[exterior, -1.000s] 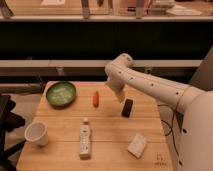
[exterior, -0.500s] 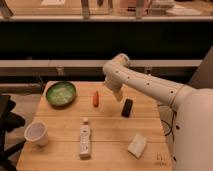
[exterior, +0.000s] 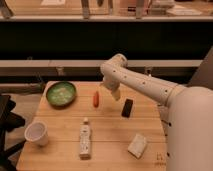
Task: Place the pepper in the ceramic cup
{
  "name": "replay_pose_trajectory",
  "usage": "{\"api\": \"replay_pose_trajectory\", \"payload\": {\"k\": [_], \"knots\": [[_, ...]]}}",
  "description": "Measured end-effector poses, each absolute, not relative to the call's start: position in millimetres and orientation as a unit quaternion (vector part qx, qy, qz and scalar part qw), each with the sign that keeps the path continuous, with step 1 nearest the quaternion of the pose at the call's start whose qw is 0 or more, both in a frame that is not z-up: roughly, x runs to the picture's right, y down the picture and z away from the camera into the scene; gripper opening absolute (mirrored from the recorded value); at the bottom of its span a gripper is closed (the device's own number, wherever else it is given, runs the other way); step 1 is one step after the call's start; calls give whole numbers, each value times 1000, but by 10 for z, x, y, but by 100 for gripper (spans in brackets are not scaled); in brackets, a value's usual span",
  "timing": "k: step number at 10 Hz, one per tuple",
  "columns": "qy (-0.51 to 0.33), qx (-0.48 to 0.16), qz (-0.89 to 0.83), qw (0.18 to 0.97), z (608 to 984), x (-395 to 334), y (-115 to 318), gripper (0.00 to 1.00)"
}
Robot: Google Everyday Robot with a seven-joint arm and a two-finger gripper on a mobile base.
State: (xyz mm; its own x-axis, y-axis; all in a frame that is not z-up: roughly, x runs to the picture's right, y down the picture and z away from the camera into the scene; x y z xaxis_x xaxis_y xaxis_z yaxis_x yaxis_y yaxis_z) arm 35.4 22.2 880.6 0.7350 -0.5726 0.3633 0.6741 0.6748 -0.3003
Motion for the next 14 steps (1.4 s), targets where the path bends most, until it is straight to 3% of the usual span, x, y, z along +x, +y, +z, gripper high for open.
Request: {"api": "replay_pose_trajectory", "payload": {"k": [14], "knots": [[-153,-226,-433,859,9207,-129,408,80]]}}
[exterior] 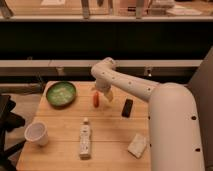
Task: Place the pepper in the ceramic cup
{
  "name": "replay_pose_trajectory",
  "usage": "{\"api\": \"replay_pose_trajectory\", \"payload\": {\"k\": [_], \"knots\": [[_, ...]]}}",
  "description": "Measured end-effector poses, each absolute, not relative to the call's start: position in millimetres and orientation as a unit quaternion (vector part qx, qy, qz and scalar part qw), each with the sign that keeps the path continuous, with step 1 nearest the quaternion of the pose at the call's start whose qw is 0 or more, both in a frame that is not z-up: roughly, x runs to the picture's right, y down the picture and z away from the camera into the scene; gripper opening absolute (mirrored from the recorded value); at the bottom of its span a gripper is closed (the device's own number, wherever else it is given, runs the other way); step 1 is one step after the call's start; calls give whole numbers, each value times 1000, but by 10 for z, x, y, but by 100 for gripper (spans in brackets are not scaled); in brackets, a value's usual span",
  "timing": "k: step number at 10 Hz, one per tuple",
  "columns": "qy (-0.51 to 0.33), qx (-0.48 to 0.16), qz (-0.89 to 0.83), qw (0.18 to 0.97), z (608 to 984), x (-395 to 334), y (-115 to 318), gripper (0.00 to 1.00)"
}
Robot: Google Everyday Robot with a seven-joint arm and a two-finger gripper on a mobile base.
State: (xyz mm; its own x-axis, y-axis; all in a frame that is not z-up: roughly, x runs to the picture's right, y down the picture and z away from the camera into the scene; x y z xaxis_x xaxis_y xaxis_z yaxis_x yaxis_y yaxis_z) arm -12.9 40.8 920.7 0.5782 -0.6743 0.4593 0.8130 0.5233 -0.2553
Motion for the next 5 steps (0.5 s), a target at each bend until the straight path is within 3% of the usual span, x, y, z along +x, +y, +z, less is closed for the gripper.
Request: {"api": "replay_pose_trajectory", "payload": {"k": [5], "knots": [[-161,-232,-452,846,9339,-138,533,80]]}}
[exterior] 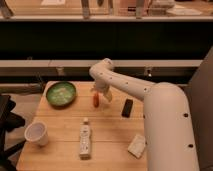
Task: Place the pepper in the ceramic cup
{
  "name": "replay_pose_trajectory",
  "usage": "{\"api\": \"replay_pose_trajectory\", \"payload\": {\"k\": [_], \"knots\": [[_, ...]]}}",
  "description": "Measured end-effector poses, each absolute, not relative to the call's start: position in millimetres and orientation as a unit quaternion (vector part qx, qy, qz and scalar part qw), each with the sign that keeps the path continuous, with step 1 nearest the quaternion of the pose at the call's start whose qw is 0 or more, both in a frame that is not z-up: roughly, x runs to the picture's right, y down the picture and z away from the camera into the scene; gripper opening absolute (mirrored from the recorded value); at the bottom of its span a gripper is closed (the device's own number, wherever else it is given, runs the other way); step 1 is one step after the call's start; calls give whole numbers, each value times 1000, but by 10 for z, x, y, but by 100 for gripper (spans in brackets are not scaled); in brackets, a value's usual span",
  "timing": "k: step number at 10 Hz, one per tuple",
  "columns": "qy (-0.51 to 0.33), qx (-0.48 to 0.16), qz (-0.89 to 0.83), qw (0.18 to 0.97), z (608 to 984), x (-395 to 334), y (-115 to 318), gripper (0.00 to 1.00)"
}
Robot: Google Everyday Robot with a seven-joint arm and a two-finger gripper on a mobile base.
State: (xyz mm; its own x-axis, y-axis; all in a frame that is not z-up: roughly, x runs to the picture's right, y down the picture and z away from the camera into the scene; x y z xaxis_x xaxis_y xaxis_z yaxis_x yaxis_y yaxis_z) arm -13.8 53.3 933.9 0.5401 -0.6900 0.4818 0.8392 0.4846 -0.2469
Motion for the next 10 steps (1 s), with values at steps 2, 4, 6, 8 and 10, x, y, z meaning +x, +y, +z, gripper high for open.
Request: {"api": "replay_pose_trajectory", "payload": {"k": [2,4,6,8,10], "knots": [[-165,-232,-457,843,9328,-191,628,80],[-168,-232,-466,837,9373,-194,618,80],[-172,-235,-471,833,9416,-188,641,80],[-176,-237,-473,830,9466,-185,707,80],[-179,-236,-477,828,9485,-194,726,80]]}}
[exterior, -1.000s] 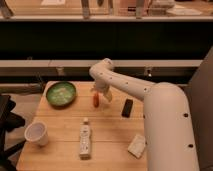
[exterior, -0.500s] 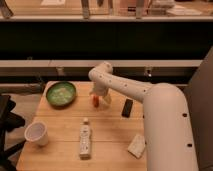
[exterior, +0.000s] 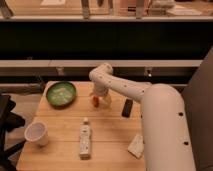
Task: Place the pepper in the ceramic cup
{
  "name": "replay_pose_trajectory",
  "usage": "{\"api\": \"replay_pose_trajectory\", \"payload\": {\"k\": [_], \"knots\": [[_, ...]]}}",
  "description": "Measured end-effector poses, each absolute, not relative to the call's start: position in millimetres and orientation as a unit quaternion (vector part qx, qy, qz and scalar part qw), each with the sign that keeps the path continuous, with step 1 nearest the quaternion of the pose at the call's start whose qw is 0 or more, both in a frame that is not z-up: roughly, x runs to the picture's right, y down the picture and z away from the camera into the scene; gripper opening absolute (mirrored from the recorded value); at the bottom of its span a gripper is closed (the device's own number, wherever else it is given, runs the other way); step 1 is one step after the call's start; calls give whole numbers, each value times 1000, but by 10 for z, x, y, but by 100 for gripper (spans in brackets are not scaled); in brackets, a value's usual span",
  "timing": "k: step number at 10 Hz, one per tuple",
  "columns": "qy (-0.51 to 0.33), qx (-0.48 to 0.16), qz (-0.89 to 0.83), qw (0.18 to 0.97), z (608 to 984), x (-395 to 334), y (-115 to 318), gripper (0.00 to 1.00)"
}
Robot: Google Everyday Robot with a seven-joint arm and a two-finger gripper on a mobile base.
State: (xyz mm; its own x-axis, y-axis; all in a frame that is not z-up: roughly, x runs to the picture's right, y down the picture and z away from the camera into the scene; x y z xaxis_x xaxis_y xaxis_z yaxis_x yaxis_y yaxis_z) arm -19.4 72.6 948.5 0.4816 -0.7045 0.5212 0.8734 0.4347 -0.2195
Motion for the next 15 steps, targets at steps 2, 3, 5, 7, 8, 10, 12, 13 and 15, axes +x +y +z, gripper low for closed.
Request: {"api": "replay_pose_trajectory", "payload": {"k": [2,3,5,7,8,10,12,13,15], "knots": [[-182,-236,-483,823,9494,-206,726,80],[-184,-237,-486,821,9495,-208,728,80],[-185,-239,-486,820,9519,-188,736,80],[-188,-240,-488,818,9541,-182,748,80],[-190,-240,-490,816,9550,-188,753,80],[-193,-241,-493,813,9560,-189,750,80],[-194,-243,-495,811,9570,-182,753,80],[-195,-244,-497,810,9575,-177,760,80],[-197,-244,-497,809,9585,-184,758,80]]}}
